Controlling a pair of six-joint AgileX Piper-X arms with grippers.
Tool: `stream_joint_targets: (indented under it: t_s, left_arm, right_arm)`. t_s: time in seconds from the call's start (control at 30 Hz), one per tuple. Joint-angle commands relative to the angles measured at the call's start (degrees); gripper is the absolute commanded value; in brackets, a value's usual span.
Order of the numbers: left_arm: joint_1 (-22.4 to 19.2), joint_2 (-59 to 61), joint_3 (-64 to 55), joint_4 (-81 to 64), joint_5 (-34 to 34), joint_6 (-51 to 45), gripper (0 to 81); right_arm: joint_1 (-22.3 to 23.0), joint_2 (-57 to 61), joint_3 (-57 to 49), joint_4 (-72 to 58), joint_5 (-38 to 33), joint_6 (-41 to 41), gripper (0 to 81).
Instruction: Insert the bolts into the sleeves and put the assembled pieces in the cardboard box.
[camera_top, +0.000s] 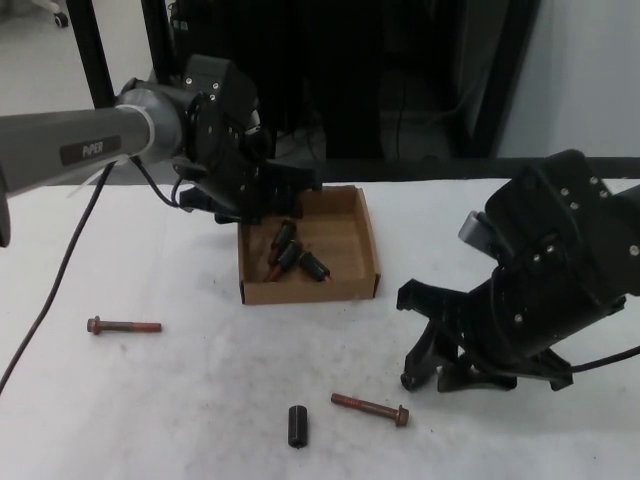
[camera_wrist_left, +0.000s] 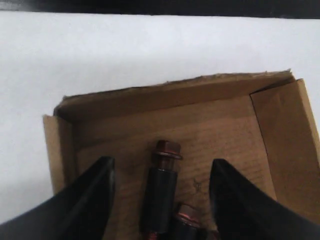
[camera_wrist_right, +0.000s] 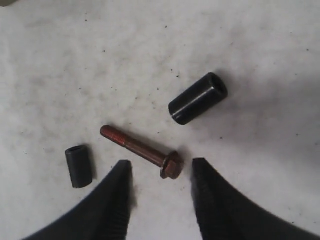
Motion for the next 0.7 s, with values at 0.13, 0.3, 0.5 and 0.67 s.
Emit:
stream_joint_targets:
  t_s: [0.13,0.3,0.5,0.67]
  left_arm:
    - [0.09,-3.5,-1.63,-0.6,1.25,-0.32,53.0]
    - [0.09,-7.02,-2.08,-3.02,1.88,-1.53,49.7]
    - [-0.04,-11.75,-2.08,-4.35,5.27,-1.53,48.9]
    - [-0.6,-15.12,-2.08,-4.2,6.43,-1.53,48.9]
  right_arm:
    - [-0.78,2.86,-0.63,-0.35,-0.18,2.42,44.7]
    - [-2.83,3.91,-0.63,-3.32,-0.61,12.51,44.7]
    - [-3.66,5.24,-0.63,-10.78,-0.31,25.63,44.7]
    - [-3.66,6.34,-0.63,-11.14,-0.39,28.69,44.7]
